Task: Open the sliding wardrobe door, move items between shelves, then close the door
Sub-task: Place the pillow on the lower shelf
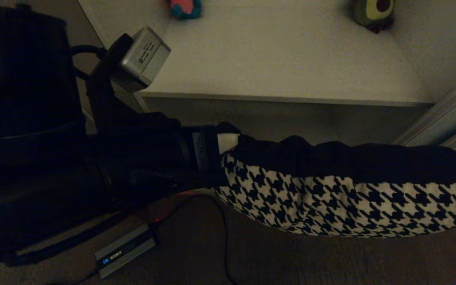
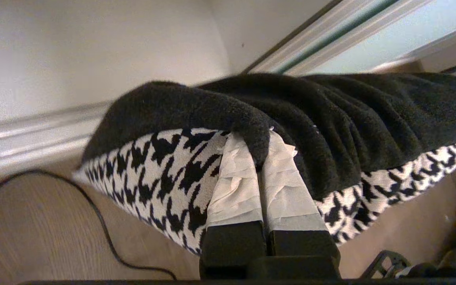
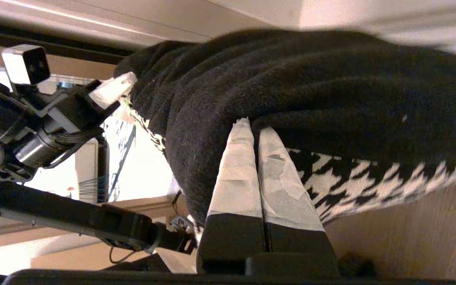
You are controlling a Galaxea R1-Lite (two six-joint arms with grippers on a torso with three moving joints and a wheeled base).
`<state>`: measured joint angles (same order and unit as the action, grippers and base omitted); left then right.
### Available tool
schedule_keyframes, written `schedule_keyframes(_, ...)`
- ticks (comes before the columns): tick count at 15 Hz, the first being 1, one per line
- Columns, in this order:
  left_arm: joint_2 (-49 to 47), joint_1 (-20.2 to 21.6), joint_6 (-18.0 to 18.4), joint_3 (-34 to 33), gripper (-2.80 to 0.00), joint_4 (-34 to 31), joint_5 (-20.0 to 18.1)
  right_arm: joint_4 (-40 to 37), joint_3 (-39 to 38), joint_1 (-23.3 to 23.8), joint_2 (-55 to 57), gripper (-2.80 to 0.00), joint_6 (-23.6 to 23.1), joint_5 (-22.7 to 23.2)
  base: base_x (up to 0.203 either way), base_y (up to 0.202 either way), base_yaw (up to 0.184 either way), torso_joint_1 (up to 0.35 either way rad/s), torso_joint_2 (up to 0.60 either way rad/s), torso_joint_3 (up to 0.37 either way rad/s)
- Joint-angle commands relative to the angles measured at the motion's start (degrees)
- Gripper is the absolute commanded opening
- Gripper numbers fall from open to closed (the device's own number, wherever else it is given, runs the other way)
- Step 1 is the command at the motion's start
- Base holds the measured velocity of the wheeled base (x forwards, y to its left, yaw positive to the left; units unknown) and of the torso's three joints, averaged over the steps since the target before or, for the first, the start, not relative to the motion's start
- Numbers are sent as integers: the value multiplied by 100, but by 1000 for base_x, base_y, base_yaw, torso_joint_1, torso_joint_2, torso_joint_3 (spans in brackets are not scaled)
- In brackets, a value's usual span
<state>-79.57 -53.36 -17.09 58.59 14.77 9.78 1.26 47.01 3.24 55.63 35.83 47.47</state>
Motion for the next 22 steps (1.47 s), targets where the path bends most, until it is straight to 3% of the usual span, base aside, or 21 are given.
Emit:
schedule_keyframes(1,-6,0,-14,-73,-280,8,-10,6,-51,1,-6,-280,12,74,0,0,0,4,3,-200)
schedule_keyframes(22,-217,-8,-46,-401,-280,17,-37,217,-330,1,27,-280,-6,175,0,0,0,3,2,-198)
